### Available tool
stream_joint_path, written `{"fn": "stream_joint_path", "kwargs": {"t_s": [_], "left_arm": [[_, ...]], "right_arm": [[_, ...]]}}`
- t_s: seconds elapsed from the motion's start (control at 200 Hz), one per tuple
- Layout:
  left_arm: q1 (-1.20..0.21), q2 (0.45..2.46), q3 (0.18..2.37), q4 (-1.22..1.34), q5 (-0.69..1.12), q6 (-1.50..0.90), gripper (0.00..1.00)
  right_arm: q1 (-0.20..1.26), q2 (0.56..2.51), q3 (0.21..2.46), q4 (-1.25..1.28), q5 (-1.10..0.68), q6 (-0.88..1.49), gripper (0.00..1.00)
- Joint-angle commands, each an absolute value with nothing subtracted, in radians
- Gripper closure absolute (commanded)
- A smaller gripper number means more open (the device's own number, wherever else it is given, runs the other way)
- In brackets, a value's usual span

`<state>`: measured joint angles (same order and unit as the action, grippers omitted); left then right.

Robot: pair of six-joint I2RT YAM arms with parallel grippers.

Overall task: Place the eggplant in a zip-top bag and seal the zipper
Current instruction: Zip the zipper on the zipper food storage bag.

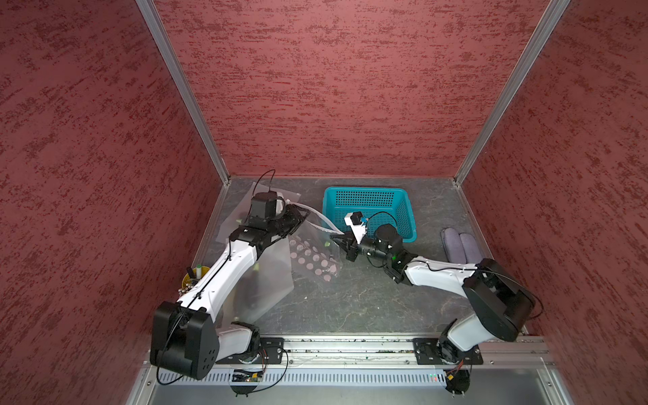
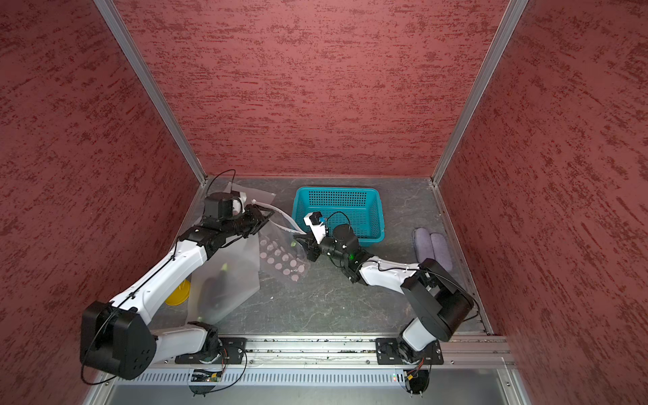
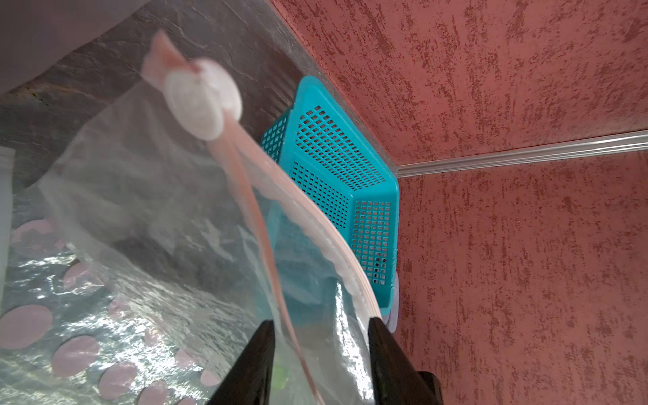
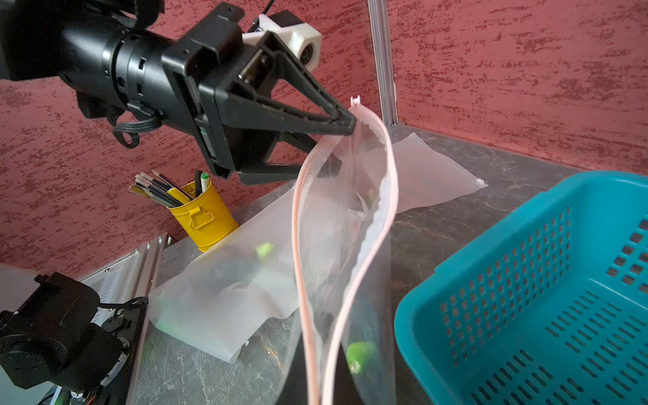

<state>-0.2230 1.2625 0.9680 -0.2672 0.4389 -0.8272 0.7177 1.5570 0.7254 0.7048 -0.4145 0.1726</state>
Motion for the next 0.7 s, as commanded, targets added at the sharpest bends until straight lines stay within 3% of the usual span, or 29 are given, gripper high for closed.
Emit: {"fn": "stream_joint_path", "kwargs": {"t_s": [0.0,0.195,0.396,0.696], "left_arm": [[-0.194,1.216,0.980,-0.246,0.554,-0.683,0.42],[-0.106,1.192,1.005,-0.310,0.675,-0.531,0.32],[-0.051,1.198,1.032,-0.334,0.857,-0.394,0.30],[0.003,1.200,0.985,-0.328,0.785,-0.065,0.27]], "right_arm": [[0.718,1.509,0.750,0.665,-0.390,0.121,1.00],[0.676,1.459,0.763,0.561,-0.436,0.031,1.00],[0.589,1.459,0.811,0.420,-0.572,-0.048,1.00],[0.512,1.459,0.831,0.320,-0.644,-0.142,1.00]]}}
